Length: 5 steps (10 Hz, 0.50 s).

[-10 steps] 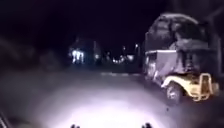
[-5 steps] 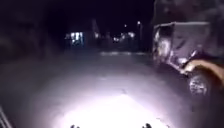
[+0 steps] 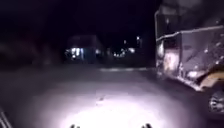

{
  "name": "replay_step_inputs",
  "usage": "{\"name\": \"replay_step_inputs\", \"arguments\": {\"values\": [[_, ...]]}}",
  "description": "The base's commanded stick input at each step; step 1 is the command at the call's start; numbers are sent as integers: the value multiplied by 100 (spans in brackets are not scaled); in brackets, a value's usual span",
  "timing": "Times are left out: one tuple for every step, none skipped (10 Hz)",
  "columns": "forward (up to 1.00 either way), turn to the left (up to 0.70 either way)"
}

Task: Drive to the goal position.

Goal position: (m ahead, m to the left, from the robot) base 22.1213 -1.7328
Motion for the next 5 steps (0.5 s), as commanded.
{"name": "replay_step_inputs", "arguments": {"values": [[85,0],[85,0],[85,0],[85,0],[85,0]]}}
